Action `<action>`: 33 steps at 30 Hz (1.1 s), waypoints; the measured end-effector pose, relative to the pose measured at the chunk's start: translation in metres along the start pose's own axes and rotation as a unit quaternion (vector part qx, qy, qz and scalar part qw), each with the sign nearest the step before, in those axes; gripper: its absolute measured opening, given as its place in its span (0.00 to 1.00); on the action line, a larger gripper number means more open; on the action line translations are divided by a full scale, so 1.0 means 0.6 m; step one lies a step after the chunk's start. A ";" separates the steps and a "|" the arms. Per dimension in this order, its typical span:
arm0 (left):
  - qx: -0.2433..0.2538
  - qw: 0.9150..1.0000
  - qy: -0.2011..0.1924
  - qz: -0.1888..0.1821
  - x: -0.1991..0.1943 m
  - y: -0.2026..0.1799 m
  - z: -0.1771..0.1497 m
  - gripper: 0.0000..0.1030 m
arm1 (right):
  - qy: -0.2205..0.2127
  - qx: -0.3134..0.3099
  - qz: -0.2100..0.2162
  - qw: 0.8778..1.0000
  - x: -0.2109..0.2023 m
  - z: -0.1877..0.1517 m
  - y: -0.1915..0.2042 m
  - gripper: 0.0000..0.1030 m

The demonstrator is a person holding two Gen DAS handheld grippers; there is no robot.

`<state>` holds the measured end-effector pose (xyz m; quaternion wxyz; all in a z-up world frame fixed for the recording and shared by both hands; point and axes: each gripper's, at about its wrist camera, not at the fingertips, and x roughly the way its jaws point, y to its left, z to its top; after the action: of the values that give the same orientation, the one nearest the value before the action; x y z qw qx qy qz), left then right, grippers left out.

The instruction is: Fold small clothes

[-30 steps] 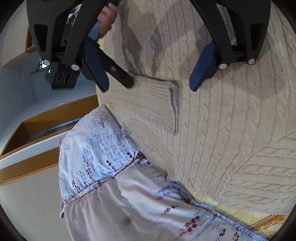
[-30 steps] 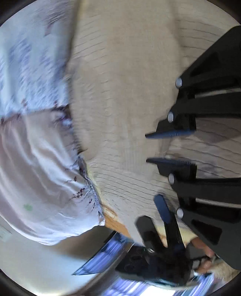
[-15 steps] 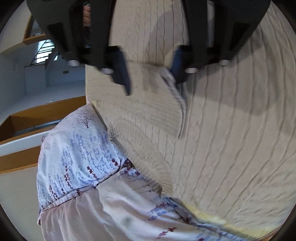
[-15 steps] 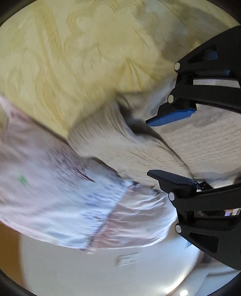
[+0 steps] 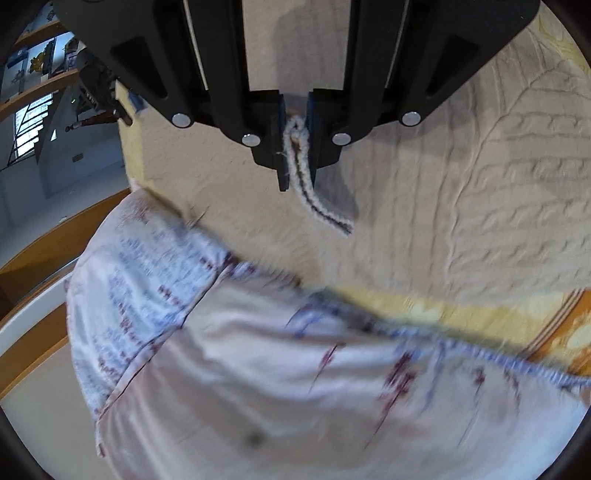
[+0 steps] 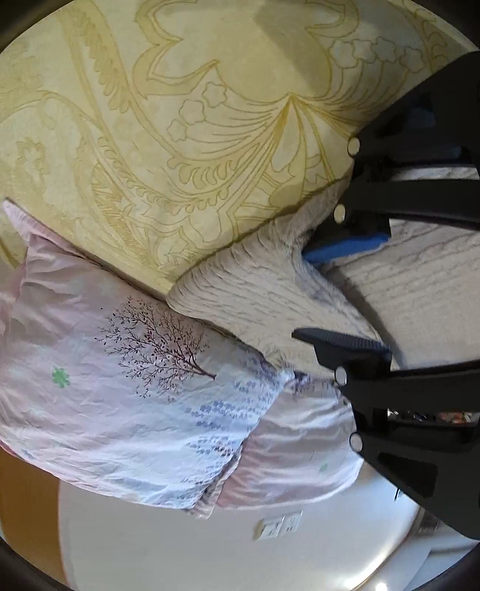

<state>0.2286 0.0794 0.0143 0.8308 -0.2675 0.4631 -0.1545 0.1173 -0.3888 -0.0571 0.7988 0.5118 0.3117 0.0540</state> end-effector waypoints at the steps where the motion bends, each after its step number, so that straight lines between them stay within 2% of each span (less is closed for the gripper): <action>1: 0.001 1.000 0.003 0.004 0.001 0.004 -0.006 0.08 | -0.008 -0.010 -0.012 1.000 -0.001 -0.003 0.002 0.09; 5: 0.017 0.999 0.005 0.027 0.004 0.008 -0.025 0.09 | -0.045 -0.061 -0.070 0.995 -0.009 -0.023 0.021 0.07; 10: 0.017 0.999 0.007 0.049 0.000 0.017 -0.038 0.15 | -0.046 -0.116 -0.148 0.981 -0.006 -0.042 0.040 0.08; 11: 0.017 0.999 0.006 0.049 -0.007 0.019 -0.040 0.21 | -0.047 -0.118 -0.156 0.980 -0.011 -0.046 0.042 0.13; 12: 0.017 0.999 0.004 0.047 -0.021 0.021 -0.044 0.30 | -0.047 -0.121 -0.164 0.978 -0.018 -0.050 0.044 0.23; 13: 0.017 0.999 -0.001 0.042 -0.036 0.024 -0.046 0.35 | -0.048 -0.126 -0.164 0.977 -0.025 -0.054 0.047 0.30; 14: 0.017 0.999 -0.009 0.035 -0.054 0.027 -0.049 0.43 | -0.052 -0.132 -0.160 0.977 -0.033 -0.059 0.050 0.45; 15: 0.015 0.999 -0.023 0.026 -0.083 0.035 -0.054 0.49 | -0.058 -0.144 -0.154 0.976 -0.042 -0.067 0.055 0.56; 17: 0.008 0.999 -0.047 0.016 -0.130 0.053 -0.064 0.51 | -0.065 -0.168 -0.146 0.973 -0.053 -0.081 0.066 0.65; 20: -0.028 0.996 -0.087 0.019 -0.207 0.106 -0.087 0.51 | -0.044 -0.202 -0.100 0.973 -0.049 -0.103 0.084 0.67; 23: -0.088 0.987 -0.126 0.047 -0.273 0.176 -0.102 0.51 | -0.005 -0.231 -0.051 0.972 -0.024 -0.127 0.101 0.69; 26: -0.167 0.972 -0.149 0.071 -0.312 0.257 -0.113 0.49 | 0.021 -0.258 -0.032 0.965 0.001 -0.149 0.115 0.69; 29: -0.224 0.958 -0.163 0.070 -0.331 0.312 -0.119 0.49 | 0.036 -0.268 -0.022 0.963 0.014 -0.161 0.119 0.69; 31: -0.263 0.946 -0.177 0.073 -0.337 0.345 -0.120 0.49 | 0.036 -0.270 -0.019 0.962 0.010 -0.161 0.118 0.69; 33: -0.304 0.932 -0.191 0.053 -0.343 0.374 -0.122 0.45 | 0.039 -0.267 -0.020 0.963 0.010 -0.160 0.115 0.69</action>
<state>0.0604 0.3424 -0.0076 0.7893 -0.5073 0.3336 0.0919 0.0850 -0.2788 -0.0281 0.8946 0.2709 0.3268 0.1397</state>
